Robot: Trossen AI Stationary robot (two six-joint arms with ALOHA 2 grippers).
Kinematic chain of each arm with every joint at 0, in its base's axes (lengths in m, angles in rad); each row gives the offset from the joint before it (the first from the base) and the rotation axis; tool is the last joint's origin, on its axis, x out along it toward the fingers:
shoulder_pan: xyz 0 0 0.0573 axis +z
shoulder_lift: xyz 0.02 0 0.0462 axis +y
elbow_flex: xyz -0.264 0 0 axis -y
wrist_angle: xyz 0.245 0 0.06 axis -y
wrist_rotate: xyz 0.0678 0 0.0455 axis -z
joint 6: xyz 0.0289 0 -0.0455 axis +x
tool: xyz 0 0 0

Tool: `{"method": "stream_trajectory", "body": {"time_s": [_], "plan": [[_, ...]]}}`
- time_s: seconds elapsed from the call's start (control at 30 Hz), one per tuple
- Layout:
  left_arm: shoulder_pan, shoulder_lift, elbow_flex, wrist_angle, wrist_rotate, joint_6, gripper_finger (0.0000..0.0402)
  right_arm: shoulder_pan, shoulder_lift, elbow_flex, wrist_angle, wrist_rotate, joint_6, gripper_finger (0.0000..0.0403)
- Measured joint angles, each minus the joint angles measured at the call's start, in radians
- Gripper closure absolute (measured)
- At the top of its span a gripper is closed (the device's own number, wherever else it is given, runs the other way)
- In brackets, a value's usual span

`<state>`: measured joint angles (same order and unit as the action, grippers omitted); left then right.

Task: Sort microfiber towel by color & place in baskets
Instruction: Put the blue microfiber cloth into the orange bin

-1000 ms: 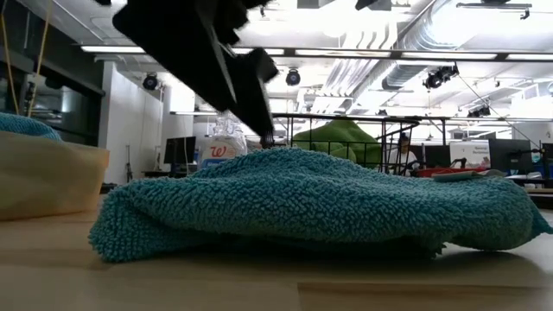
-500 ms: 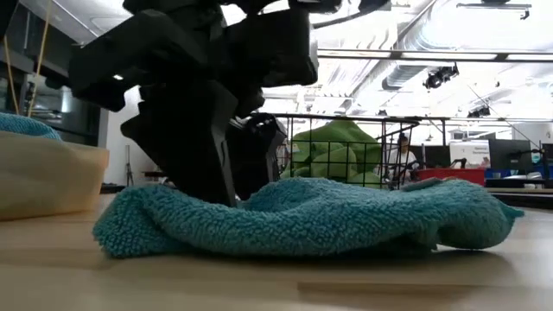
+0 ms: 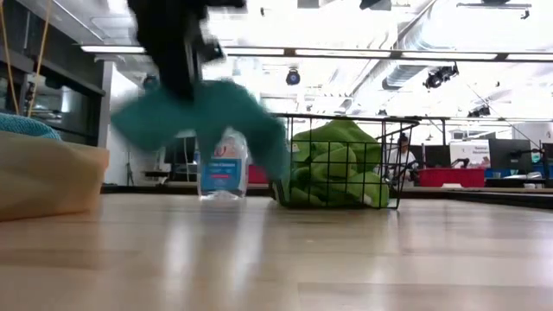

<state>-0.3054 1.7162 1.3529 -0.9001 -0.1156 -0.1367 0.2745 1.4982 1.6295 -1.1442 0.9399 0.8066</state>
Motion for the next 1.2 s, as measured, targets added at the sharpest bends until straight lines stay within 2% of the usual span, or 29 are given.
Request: {"method": "stream_trajectory", "body": {"time_s": [0.1, 0.23, 0.37, 0.5, 0.6, 0.7, 0.77, 0.87, 1.03, 1.2], "plan": [[-0.015, -0.173, 0.0, -0.021, -0.042, -0.088, 0.0395, 0.0, 0.0, 0.0, 0.0, 0.001, 0.0, 0.0158], [-0.094, -0.389, 0.003, -0.195, -0.208, -0.344, 0.0398, 0.0, 0.0, 0.0, 0.0, -0.001, -0.001, 0.0158], [-0.251, -0.51, 0.001, -0.453, -0.299, -0.711, 0.04, 0.0, 0.0, 0.0, -0.001, -0.001, -0.002, 0.0158], [-0.437, -0.545, -0.017, -0.676, -0.345, -1.144, 0.04, 0.0, 0.0, -0.008, 0.001, 0.009, 0.002, 0.0158], [-0.553, -0.547, -0.117, -0.633, -0.345, -1.41, 0.0401, 0.0, 0.0, -0.022, 0.007, 0.021, 0.006, 0.0158], [-0.638, -0.535, -0.251, -0.557, -0.284, -1.655, 0.0401, 0.0, 0.0, -0.051, 0.008, 0.022, 0.039, 0.0158], [-0.685, -0.52, -0.342, -0.479, -0.249, -1.81, 0.0401, 0.0, 0.0, -0.074, 0.008, 0.019, 0.067, 0.0158], [-0.741, -0.521, -0.449, -0.332, -0.267, -1.982, 0.0401, 0.0, 0.0, -0.106, 0.008, 0.012, 0.114, 0.0158], [-0.728, -0.514, -0.574, -0.093, -0.316, -2.028, 0.0401, -0.007, 0.0, -0.124, 0.012, 0.01, 0.137, 0.0158], [-0.673, -0.468, -0.679, 0.059, -0.175, -1.977, 0.0401, -0.032, 0.0, -0.124, 0.018, 0.008, 0.137, 0.0158]]}}
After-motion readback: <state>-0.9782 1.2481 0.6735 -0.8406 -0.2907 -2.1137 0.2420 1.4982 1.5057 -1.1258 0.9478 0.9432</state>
